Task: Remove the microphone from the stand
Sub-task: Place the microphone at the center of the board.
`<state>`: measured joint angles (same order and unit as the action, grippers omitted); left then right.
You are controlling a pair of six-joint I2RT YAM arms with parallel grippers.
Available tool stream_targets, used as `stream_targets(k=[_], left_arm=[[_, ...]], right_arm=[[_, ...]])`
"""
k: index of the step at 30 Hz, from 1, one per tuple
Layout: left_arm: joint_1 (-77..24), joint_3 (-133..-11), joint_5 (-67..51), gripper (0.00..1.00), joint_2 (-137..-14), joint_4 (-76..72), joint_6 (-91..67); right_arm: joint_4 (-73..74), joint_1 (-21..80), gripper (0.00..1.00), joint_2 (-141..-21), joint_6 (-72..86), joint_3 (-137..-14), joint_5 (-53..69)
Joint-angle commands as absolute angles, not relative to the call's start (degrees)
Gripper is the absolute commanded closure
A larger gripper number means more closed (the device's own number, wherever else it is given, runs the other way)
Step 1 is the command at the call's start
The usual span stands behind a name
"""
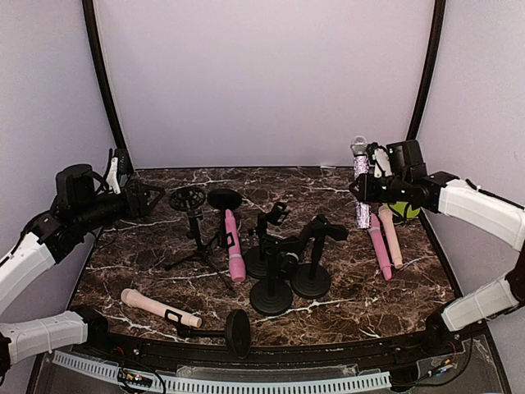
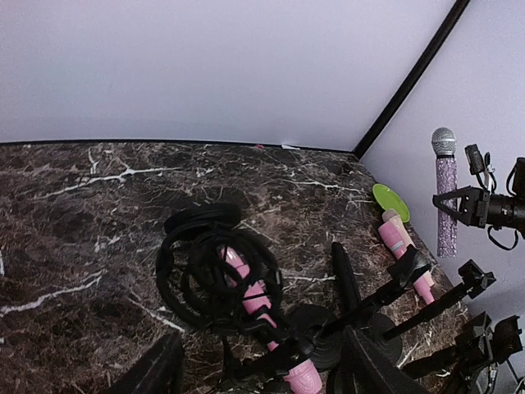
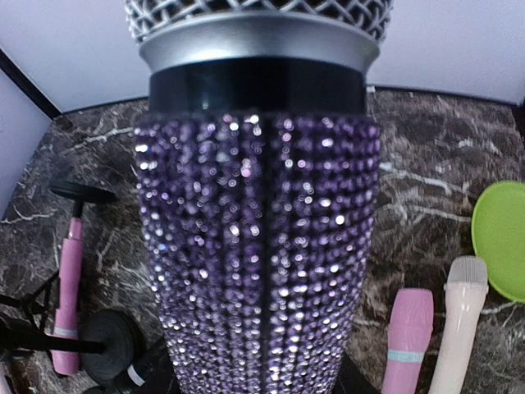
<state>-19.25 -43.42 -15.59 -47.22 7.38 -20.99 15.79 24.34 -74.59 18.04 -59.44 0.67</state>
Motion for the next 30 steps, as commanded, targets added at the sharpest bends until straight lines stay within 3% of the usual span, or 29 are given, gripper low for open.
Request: stream_targets(k=[1,20,27,30], left_arm=[[-19.2,-36.3,-7.7,0.33,-42.2,8.5,-28.5],[-19.2,-34.4,-8.3,0.33,-47.1,8.6,-28.1],[-19.2,-34.5,-8.1,0.32,-47.3,8.6,-27.0],[-19.2,-34.5,-8.0,0.32,-47.4,8.7,-26.8]], right_arm=[[10.8,23.6,0.82,-75.6,21.2,-54.4,3.9],[12.1,23.4,0.78,-91.1,26.3,-49.4,-3.5],[13.1,23.4,0.69,-93.9,26.7,-50.1,-6.1],[13.4,23.4,0.61,-93.9,26.8,-50.0,-6.5]])
